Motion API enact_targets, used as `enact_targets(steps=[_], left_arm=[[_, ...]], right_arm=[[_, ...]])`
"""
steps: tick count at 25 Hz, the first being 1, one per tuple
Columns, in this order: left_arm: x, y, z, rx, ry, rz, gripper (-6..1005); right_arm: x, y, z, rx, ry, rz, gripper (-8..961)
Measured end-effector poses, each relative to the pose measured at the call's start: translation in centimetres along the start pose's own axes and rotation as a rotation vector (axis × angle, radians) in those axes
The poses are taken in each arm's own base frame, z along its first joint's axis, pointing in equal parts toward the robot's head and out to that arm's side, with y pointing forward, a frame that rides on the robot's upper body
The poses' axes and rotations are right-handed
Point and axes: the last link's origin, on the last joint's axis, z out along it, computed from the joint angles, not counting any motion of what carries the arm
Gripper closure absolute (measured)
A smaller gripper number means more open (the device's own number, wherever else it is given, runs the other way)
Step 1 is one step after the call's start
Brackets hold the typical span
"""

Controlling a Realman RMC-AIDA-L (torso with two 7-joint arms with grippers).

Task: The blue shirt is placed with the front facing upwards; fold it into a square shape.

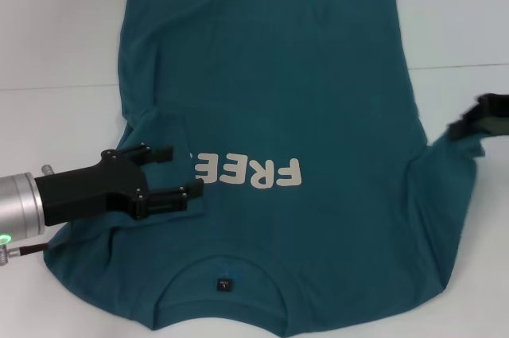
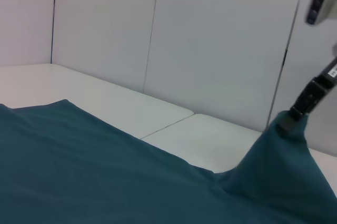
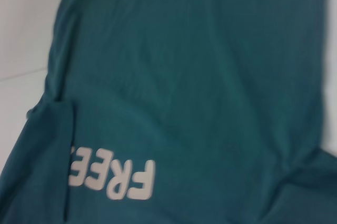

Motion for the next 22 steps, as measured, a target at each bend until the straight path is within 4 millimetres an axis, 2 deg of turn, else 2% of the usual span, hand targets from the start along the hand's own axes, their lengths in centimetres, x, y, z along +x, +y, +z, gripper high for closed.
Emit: enact_targets(steps=[4,11,16,22], left_arm=[[0.0,0.0,-0.1,0.001,0.001,0.002,113],[0.2,0.0,0.0,-0.001,0.001,0.019,113],[0.2,-0.1,0.0,-0.003,0.001,0.021,113],[0.0,0.0,-0.2,0.000,0.000,0.018,114]], right_arm=[[-1.3,3.0,2.0,0.019,0.050,-0.077,905],[-2.3,6.6,5.5,0.058,0.126,-0.171,900],[-2.1,8.0,7.6,0.075,0.190,-0.214,897],[-1.5,8.7,9.0,0.097,0.222,-0.229,894]])
